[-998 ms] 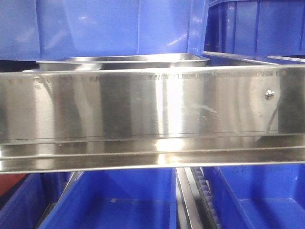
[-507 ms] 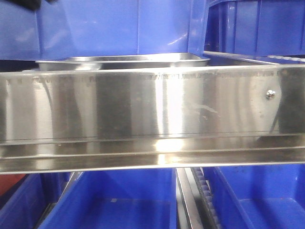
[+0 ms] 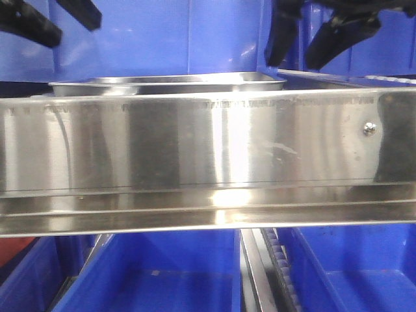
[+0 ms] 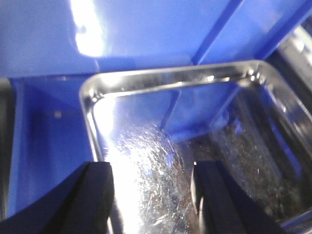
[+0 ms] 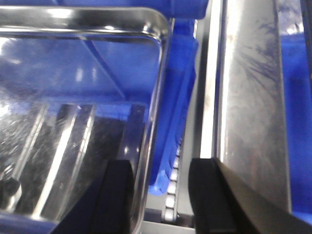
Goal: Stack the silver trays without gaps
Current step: 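Lower both grippers onto opposite rims of the silver tray and close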
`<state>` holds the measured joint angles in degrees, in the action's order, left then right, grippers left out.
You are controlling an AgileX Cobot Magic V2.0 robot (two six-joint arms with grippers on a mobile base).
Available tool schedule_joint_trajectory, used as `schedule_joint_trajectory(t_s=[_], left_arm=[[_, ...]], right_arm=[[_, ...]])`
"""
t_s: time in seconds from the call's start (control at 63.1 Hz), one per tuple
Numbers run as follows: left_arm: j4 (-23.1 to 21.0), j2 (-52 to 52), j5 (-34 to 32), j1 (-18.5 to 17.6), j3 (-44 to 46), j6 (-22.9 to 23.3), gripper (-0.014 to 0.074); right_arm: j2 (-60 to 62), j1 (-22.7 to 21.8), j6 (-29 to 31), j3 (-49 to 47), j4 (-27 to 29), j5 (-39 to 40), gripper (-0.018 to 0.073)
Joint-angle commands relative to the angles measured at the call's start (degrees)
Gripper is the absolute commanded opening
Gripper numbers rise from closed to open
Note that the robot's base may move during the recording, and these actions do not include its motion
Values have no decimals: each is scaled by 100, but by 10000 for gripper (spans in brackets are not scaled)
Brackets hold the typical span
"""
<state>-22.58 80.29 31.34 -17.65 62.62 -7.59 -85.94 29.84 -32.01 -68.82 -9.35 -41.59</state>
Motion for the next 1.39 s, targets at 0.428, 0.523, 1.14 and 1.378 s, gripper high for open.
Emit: schedule_joint_trajectory(t_s=[0.428,0.523,1.14,1.378], left_arm=[[1045,685,586,-32,603,759,285],[1031,705,586,-32,603,759,285],[968,1187,693,-32,616,790,252],[752,1230,706,-32,616,790,252]], right_arm=[[-911,161,177,-1321,-576,-832,193],[-1038,161,177,-1376,-576,-851,193],[-1312,161,177,-1376,-426,-719,193],[-1375,161,177,-1376,-352,-791,192]])
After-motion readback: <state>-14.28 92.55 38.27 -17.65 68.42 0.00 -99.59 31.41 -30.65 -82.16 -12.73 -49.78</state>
